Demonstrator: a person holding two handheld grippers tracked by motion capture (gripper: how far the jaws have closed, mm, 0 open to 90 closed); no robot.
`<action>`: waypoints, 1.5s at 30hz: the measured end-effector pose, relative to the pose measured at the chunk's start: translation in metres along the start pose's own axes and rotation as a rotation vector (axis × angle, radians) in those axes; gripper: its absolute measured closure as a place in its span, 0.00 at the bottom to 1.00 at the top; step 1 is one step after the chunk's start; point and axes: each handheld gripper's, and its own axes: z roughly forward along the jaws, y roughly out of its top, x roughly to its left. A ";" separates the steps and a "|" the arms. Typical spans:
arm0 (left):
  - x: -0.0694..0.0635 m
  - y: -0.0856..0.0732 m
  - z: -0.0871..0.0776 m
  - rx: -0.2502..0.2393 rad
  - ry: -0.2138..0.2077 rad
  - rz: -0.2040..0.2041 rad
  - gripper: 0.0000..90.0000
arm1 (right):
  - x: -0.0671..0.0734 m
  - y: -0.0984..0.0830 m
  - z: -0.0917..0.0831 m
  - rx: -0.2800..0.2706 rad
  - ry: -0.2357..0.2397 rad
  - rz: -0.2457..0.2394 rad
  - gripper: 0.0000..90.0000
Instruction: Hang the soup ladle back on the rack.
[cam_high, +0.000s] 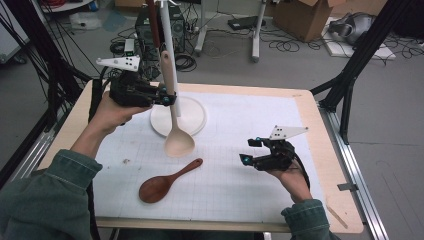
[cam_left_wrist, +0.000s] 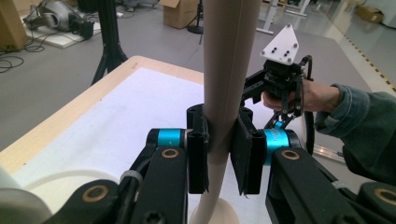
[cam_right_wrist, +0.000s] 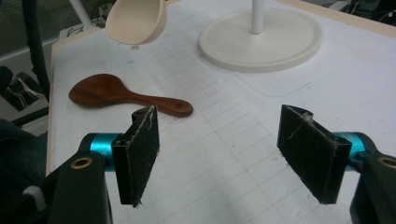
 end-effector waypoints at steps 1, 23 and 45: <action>0.002 0.001 -0.002 -0.001 0.002 -0.001 0.86 | -0.001 0.000 0.000 -0.003 -0.002 -0.002 0.33; 0.033 0.042 -0.010 0.050 0.033 -0.003 0.86 | -0.005 0.002 -0.003 -0.022 -0.008 -0.019 0.32; 0.063 0.073 -0.014 0.044 0.065 -0.048 0.86 | -0.003 0.007 0.003 -0.017 0.019 -0.035 0.32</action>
